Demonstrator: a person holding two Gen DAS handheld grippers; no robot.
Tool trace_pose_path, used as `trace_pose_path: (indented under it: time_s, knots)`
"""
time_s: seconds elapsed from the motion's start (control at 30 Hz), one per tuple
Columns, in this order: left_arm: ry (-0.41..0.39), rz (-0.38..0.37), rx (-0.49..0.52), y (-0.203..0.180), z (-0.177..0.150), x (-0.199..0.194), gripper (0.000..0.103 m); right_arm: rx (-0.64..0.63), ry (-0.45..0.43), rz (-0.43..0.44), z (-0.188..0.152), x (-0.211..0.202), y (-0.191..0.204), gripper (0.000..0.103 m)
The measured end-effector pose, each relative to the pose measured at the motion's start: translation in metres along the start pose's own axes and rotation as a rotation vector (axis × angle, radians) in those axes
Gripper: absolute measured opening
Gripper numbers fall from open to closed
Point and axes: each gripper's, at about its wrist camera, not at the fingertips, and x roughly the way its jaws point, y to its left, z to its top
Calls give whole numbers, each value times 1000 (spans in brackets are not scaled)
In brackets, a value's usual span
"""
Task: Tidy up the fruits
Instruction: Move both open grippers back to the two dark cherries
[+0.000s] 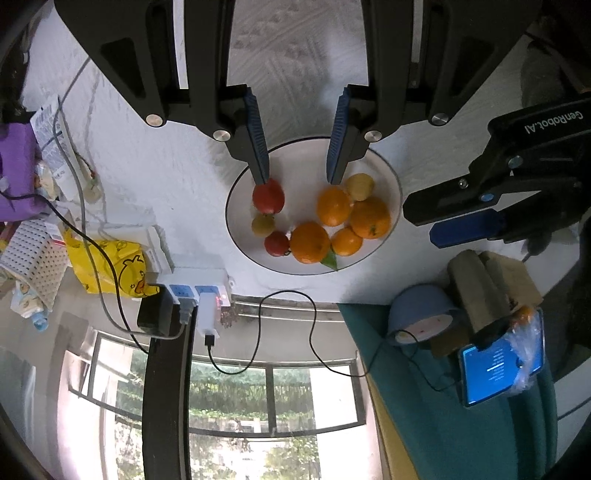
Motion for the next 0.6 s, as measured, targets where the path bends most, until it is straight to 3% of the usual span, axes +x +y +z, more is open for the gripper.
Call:
trace_pose_path:
  time_s: [0.6]
  knots:
    - [1, 1, -8, 0, -46, -42, 46, -43, -16, -11, -27, -37, 40, 34]
